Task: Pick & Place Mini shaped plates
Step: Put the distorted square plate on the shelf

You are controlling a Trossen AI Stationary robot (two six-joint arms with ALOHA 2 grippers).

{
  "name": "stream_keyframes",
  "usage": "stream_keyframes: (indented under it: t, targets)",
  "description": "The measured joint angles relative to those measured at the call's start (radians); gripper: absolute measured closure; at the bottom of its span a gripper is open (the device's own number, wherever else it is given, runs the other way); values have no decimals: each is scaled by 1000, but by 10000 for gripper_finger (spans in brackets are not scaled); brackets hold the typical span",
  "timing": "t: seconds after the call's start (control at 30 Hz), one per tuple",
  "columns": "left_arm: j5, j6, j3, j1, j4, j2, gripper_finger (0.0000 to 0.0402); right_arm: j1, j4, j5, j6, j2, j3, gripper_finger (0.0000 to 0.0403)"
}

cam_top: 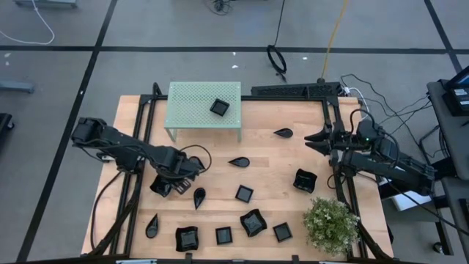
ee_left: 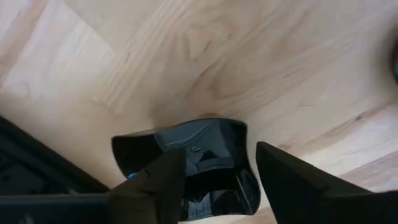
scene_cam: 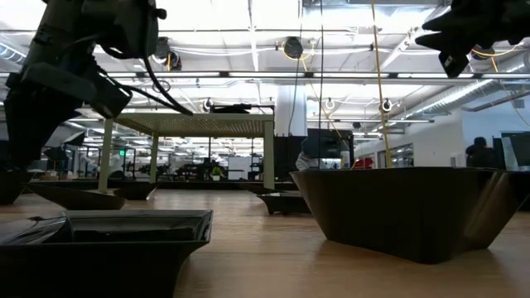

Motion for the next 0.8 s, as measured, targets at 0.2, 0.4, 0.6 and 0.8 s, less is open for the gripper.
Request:
stream_keyframes:
  t: [0.2,0.4,0.6,0.8]
  targets:
    - [0,-34,-4,0,13,0,188,0,7,3,-7,0,0,298]
    - [41,-124,-66,0,131,0,188,0,-17,70,-7,0,0,298]
    - [47,-155,-104,-1,162,0,188,0,-82,135,-7,0,0,298]
    - [45,-70,-105,-17,164,0,240,0,-88,113,123,0,0,298]
